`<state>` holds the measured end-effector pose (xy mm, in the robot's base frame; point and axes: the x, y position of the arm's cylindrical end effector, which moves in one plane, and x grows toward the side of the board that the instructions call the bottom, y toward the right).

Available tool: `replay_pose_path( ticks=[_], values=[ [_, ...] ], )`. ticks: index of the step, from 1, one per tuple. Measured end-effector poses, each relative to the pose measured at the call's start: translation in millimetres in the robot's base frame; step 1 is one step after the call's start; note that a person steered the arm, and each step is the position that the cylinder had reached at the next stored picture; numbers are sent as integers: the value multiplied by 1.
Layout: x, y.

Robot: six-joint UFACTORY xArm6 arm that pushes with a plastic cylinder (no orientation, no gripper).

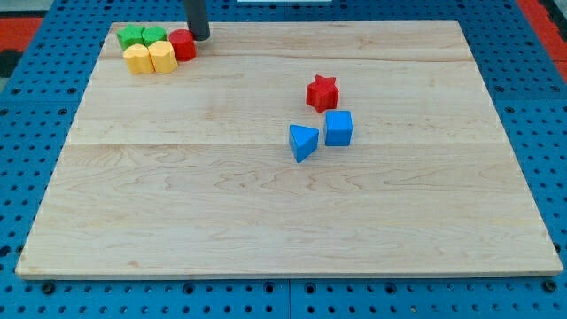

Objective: Separate yellow heart and yellow hexagon

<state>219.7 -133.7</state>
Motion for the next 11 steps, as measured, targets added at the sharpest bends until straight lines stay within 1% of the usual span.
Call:
replay_pose_path(
  ticks=[2,3,4,5,6,7,8,9,10,11],
  values=[
    [0,-24],
    [0,-8],
    [14,34],
    [49,45],
    [99,29],
    [103,1],
    [135,-46],
    [133,-141],
    [115,-171],
    [86,-156]
  ],
)
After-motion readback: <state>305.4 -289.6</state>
